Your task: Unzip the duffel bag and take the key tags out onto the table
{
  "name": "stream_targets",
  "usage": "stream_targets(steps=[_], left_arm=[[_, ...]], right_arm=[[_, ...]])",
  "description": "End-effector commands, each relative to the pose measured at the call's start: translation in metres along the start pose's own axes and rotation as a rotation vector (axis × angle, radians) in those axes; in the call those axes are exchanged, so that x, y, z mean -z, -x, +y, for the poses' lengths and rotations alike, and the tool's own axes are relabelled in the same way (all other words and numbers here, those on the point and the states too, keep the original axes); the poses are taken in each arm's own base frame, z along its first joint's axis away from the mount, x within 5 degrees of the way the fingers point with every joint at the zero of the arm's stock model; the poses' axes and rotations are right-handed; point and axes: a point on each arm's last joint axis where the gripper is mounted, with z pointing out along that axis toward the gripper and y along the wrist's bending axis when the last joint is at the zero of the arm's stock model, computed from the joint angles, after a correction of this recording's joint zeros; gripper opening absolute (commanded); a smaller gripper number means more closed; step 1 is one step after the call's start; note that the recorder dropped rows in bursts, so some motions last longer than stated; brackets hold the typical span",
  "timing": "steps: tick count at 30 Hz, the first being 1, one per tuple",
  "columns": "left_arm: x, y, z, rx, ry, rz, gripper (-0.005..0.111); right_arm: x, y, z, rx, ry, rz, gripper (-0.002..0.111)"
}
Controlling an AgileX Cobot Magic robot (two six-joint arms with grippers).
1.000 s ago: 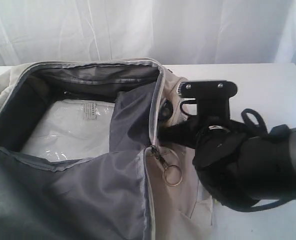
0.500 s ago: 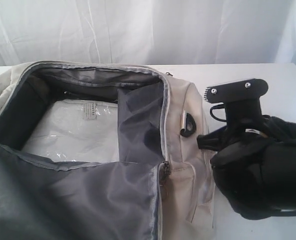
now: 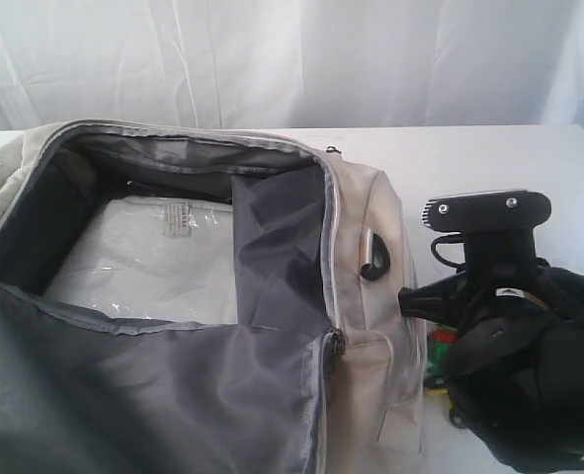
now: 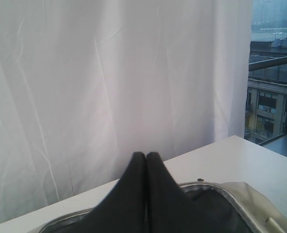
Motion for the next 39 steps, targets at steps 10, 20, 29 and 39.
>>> stream_targets(steps=[10, 20, 29, 39], left_arm=[[0.002, 0.0, -0.001, -0.003, -0.005, -0.003, 0.0], [0.002, 0.0, -0.001, -0.003, -0.005, -0.003, 0.0], [0.002, 0.0, -0.001, -0.003, -0.005, -0.003, 0.0], [0.002, 0.001, 0.002, -0.003, 0.021, -0.005, 0.015]], right_arm=[[0.006, 0.009, -0.007, -0.079, 0.018, -0.042, 0.069], [0.035, 0.044, -0.037, -0.225, 0.103, -0.186, 0.067], [0.068, 0.065, -0.085, -0.278, 0.145, -0.284, 0.065], [0.107, 0.067, -0.142, -0.207, 0.274, -0.377, 0.038]])
